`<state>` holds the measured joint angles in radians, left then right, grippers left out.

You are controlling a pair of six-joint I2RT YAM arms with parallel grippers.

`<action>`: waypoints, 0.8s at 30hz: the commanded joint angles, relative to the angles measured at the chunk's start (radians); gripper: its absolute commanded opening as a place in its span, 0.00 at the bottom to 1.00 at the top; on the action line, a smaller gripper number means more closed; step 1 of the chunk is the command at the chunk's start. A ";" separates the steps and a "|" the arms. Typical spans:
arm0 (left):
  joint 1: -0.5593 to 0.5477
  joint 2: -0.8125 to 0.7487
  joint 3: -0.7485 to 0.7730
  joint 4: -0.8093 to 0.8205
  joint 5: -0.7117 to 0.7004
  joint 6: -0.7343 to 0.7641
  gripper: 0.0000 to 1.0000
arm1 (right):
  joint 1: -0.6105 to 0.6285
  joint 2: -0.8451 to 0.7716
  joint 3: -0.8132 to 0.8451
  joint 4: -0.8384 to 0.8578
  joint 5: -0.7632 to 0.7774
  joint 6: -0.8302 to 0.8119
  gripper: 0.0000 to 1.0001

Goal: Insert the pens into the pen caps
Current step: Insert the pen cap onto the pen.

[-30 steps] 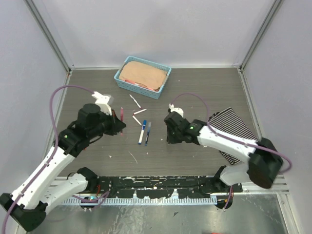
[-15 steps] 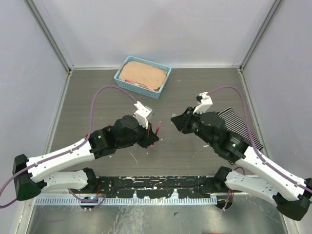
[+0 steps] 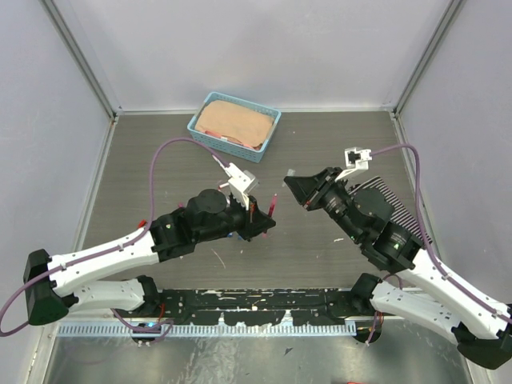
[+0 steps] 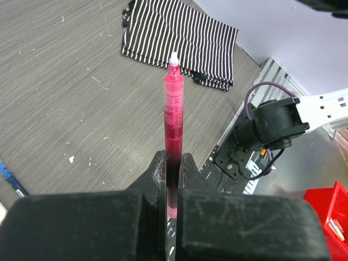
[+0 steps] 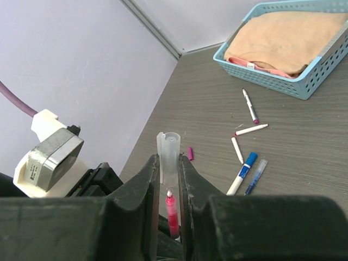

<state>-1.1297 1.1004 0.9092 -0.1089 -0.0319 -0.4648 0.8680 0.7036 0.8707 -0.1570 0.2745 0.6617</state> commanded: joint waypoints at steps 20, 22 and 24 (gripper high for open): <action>-0.005 -0.027 0.017 0.055 0.001 0.017 0.00 | -0.001 0.064 0.003 0.074 -0.137 0.037 0.00; -0.004 -0.028 0.015 0.055 0.000 0.016 0.00 | -0.001 0.065 0.005 0.071 -0.139 0.036 0.01; -0.004 -0.029 0.014 0.054 -0.003 0.015 0.00 | -0.001 0.063 0.004 0.064 -0.137 0.035 0.01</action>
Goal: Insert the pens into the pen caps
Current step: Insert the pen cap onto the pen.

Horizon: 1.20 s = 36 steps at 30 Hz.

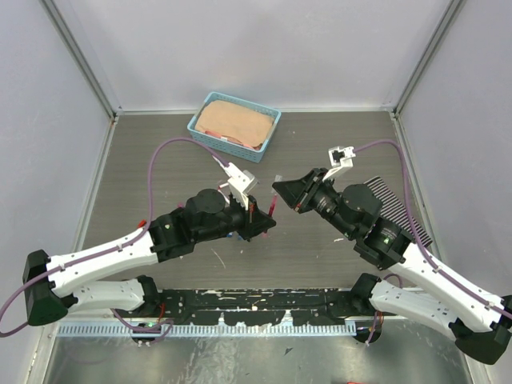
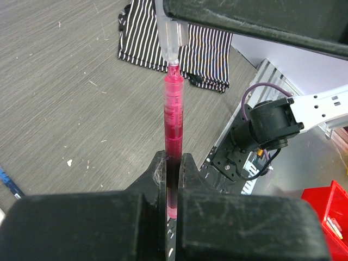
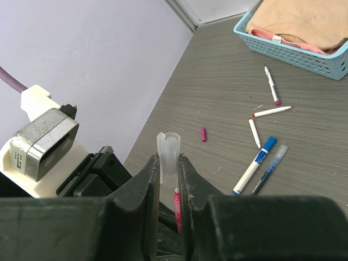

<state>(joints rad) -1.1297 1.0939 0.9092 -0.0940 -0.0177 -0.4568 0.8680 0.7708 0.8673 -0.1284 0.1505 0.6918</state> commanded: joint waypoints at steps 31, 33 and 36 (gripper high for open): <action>-0.004 -0.027 0.026 0.020 -0.049 0.005 0.00 | -0.001 0.006 -0.007 0.010 -0.067 -0.022 0.01; -0.004 -0.025 0.031 0.020 -0.051 0.002 0.00 | -0.001 0.010 -0.011 0.013 -0.074 -0.029 0.01; -0.005 -0.026 0.036 0.025 -0.056 -0.010 0.00 | -0.001 0.013 -0.021 0.015 -0.077 -0.035 0.01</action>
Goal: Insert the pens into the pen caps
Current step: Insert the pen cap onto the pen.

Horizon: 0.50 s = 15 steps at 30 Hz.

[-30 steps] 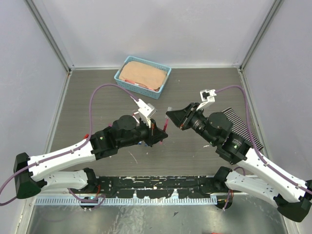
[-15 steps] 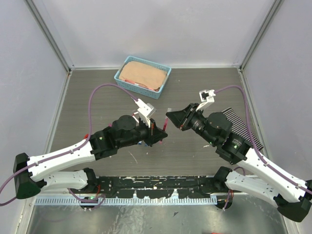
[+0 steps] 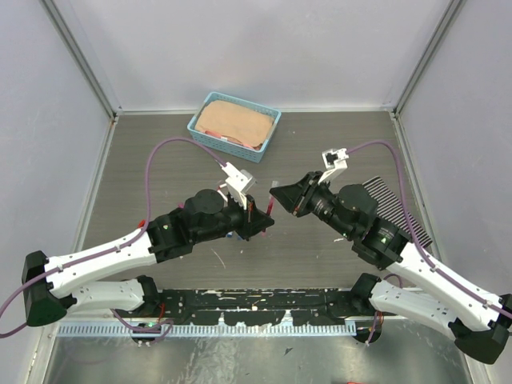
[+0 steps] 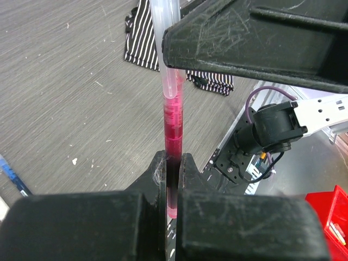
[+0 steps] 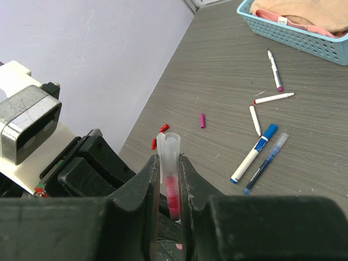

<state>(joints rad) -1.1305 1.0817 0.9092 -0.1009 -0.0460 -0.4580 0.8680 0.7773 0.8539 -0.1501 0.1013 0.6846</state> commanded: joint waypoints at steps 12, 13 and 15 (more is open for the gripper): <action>-0.003 -0.036 0.049 0.074 -0.093 -0.074 0.00 | -0.001 0.006 -0.049 0.062 -0.044 -0.061 0.01; -0.004 -0.038 0.051 0.081 -0.096 -0.078 0.00 | -0.001 0.007 -0.052 0.069 -0.048 -0.065 0.01; -0.003 -0.042 0.053 0.095 -0.098 -0.088 0.00 | -0.001 0.008 -0.061 0.085 -0.062 -0.075 0.01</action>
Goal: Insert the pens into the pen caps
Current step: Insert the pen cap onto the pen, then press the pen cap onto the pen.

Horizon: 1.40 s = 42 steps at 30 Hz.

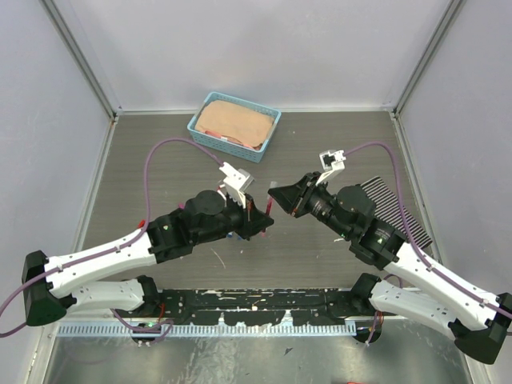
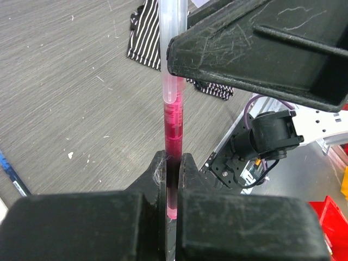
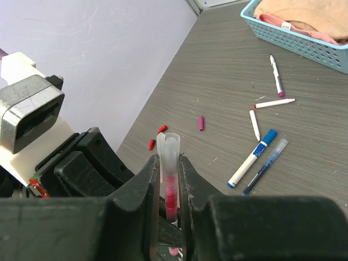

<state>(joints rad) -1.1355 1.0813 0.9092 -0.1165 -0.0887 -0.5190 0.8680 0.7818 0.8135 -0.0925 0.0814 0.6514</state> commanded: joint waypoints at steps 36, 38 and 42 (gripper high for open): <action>0.001 -0.122 0.003 0.101 0.050 0.070 0.00 | -0.001 0.142 0.426 -0.226 -0.025 -0.142 0.67; 0.001 -0.122 0.003 0.100 0.057 0.071 0.00 | -0.001 0.161 0.435 -0.223 -0.054 -0.144 0.64; 0.002 -0.120 0.006 0.097 0.062 0.071 0.00 | -0.001 0.179 0.435 -0.209 -0.105 -0.152 0.56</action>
<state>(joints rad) -1.1351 0.9775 0.9092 -0.0490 -0.0486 -0.4671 0.8631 0.9585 1.2201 -0.3096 0.0437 0.5240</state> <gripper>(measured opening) 0.042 0.598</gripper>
